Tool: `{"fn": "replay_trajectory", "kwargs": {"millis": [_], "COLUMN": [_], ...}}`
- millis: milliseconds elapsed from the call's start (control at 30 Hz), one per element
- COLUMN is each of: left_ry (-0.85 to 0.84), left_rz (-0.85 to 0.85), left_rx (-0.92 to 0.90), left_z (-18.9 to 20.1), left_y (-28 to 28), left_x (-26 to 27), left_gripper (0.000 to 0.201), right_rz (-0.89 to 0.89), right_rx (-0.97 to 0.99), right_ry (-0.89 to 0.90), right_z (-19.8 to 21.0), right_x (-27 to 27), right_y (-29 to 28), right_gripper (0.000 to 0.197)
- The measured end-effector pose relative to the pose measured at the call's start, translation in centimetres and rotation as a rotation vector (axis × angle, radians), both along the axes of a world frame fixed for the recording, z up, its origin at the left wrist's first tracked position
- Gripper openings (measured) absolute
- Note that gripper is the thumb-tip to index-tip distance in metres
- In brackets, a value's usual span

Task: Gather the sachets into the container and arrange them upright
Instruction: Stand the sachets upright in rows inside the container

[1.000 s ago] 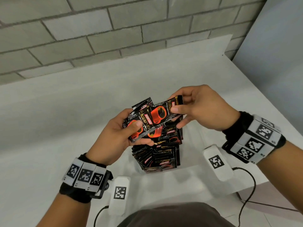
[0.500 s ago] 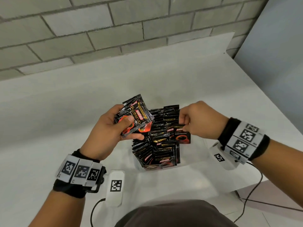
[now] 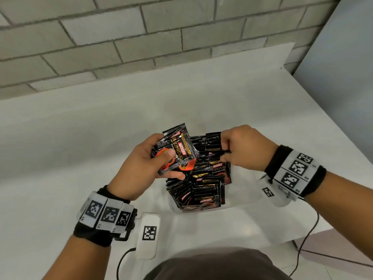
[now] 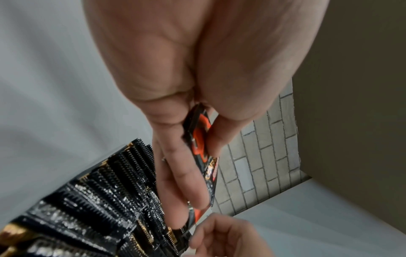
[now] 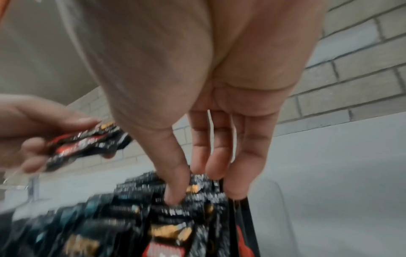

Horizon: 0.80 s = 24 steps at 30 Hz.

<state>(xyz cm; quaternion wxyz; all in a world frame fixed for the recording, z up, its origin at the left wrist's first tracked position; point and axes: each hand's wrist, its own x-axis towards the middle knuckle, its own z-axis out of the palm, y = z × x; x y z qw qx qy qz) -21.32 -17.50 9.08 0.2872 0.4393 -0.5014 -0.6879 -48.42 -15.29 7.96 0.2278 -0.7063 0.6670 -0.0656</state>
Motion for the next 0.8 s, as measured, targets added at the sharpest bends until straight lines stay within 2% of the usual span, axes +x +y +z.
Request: {"fn": "replay_trajectory", "kwargs": {"millis": [100,233,333,467,633,800], "left_ry": [0.037,0.105,0.148,0.158,0.174,0.162], "left_rz": [-0.017,-0.04,-0.086,-0.081,-0.062,-0.036], "left_rx": [0.031,0.043,0.085,0.133,0.164,0.136], "left_z": [0.2,0.5,0.7,1.0,0.8,0.4], "left_y": [0.2,0.7,1.2,1.6,1.5,1.0], "left_x": [-0.5,-1.5,-2.2,-2.2,-1.9,-1.5], "left_gripper": [0.039,0.041,0.043,0.043,0.039,0.041], "right_rz": [-0.093,-0.1,-0.092,-0.148,-0.224,-0.33], "right_rx": [-0.112,-0.116,-0.115,-0.06,0.018,0.005], "right_ry": [-0.238,-0.509,-0.557,-0.641,-0.87,-0.932], "right_z": [2.1,4.3,4.2,3.8,4.2,4.5], "right_x": [0.5,2.8,3.4,2.7,2.4,1.0], "right_y": [0.3,1.4,1.7,1.4,1.8,1.5], "right_gripper": [0.016,0.029,0.035,0.022,0.032,0.045]}}
